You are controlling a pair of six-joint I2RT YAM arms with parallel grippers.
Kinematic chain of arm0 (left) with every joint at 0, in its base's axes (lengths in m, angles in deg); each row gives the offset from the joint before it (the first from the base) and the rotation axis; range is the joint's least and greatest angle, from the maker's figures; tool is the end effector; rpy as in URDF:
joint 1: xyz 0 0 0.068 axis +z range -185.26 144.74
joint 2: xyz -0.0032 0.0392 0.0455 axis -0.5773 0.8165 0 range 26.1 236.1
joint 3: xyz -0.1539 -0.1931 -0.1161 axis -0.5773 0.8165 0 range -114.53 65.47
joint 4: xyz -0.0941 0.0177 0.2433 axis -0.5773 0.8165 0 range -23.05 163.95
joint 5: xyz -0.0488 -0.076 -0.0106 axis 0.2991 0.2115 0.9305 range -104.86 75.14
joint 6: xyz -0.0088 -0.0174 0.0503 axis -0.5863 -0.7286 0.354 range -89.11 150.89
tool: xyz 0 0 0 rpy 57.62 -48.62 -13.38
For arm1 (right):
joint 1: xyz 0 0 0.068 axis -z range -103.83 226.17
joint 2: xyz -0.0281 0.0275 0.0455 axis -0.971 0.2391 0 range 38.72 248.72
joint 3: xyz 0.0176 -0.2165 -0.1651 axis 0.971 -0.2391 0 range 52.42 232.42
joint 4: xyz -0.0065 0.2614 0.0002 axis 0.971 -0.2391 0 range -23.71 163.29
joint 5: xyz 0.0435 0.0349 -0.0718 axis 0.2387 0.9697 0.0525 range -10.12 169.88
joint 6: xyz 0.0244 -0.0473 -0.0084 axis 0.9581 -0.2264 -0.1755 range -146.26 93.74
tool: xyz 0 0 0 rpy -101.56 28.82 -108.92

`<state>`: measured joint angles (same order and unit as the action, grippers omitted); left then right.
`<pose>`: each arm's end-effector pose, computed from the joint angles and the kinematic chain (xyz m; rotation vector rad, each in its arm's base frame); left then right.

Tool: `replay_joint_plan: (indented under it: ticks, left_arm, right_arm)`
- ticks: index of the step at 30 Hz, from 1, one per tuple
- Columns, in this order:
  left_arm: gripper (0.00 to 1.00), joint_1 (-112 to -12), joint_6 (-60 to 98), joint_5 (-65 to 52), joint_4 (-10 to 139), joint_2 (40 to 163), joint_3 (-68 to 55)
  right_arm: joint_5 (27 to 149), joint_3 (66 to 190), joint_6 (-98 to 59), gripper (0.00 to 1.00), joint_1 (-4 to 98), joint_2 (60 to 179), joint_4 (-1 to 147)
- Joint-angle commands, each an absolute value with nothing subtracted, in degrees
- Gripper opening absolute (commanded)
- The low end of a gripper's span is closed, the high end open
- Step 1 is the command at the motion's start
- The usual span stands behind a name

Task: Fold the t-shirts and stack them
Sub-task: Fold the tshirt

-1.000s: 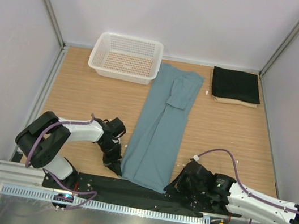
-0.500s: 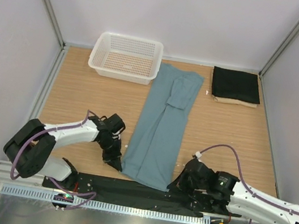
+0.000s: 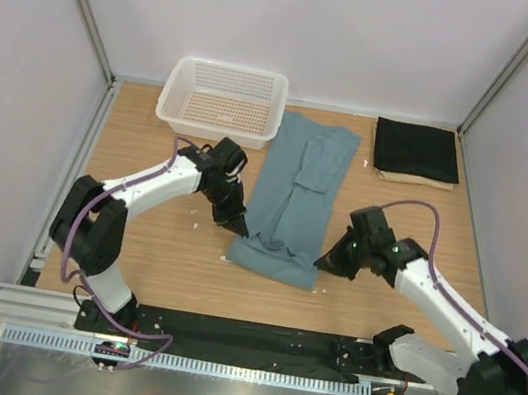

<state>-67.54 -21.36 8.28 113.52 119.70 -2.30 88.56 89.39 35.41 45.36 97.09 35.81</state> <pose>0.2594 -0.1805 0.2224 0.4264 -2.9700 0.7664 0.1587 0.1008 0.2112 0.6848 2.7024 0.7069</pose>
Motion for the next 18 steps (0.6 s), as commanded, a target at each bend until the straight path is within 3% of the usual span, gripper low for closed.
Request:
replay_joint_plan:
  ticks: [1,9,18]
  left_arm:
    - [0.0,-64.2,-18.9,8.8,114.7,124.9,-9.0]
    - [0.0,-60.0,-17.9,10.9,114.7,137.5,-24.3]
    - [0.0,-57.6,-18.6,11.9,116.3,146.2,-36.6]
  right_arm:
    - [92.8,98.2,19.4,0.01,52.7,105.7,33.6]
    - [96.1,114.8,8.8,0.01,61.6,124.3,33.6]
    - [98.9,124.0,5.5,0.01,66.1,135.1,35.1]
